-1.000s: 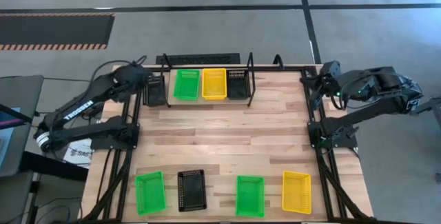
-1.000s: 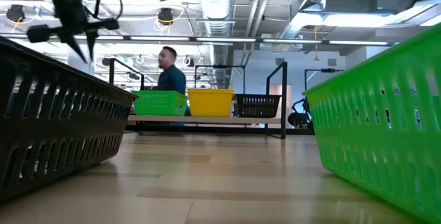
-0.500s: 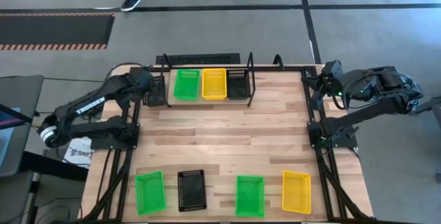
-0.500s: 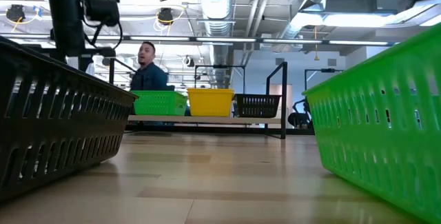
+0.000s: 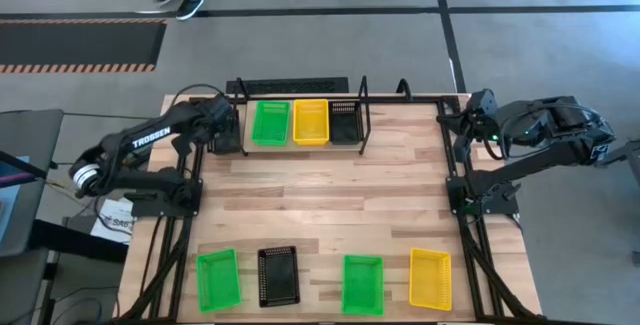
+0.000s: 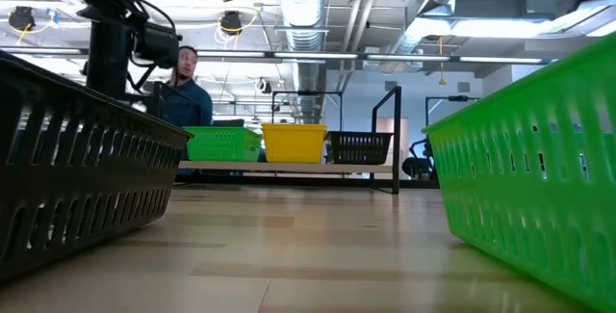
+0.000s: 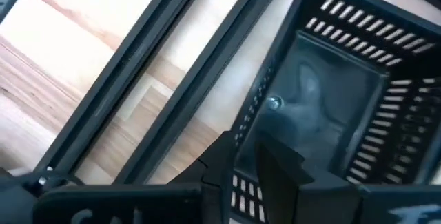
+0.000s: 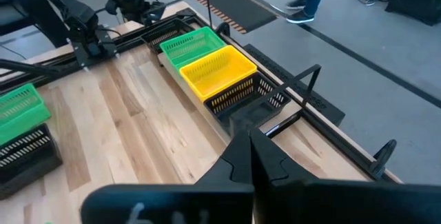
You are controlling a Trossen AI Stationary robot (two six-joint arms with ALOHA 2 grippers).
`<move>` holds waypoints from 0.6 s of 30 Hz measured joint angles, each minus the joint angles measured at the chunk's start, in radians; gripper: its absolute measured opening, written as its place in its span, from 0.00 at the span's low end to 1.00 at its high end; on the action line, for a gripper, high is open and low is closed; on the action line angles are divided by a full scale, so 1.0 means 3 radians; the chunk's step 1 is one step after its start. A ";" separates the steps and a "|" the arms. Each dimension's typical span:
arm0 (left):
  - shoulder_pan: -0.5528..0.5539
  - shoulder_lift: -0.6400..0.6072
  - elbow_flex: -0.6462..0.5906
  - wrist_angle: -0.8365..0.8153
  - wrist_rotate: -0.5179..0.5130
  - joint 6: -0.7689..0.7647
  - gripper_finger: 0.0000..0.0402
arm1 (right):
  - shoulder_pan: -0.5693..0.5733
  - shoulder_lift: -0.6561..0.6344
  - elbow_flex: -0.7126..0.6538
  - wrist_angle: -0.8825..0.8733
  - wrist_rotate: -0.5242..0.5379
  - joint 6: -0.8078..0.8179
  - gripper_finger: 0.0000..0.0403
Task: Stack baskets on shelf by color
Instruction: Stack the top black bin on top of the black bin on the shelf
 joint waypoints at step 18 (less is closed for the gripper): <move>0.0359 0.0473 0.0019 0.0352 0.0162 0.0688 0.11 | 0.0000 -0.0001 0.0000 0.0003 -0.0003 0.0097 0.00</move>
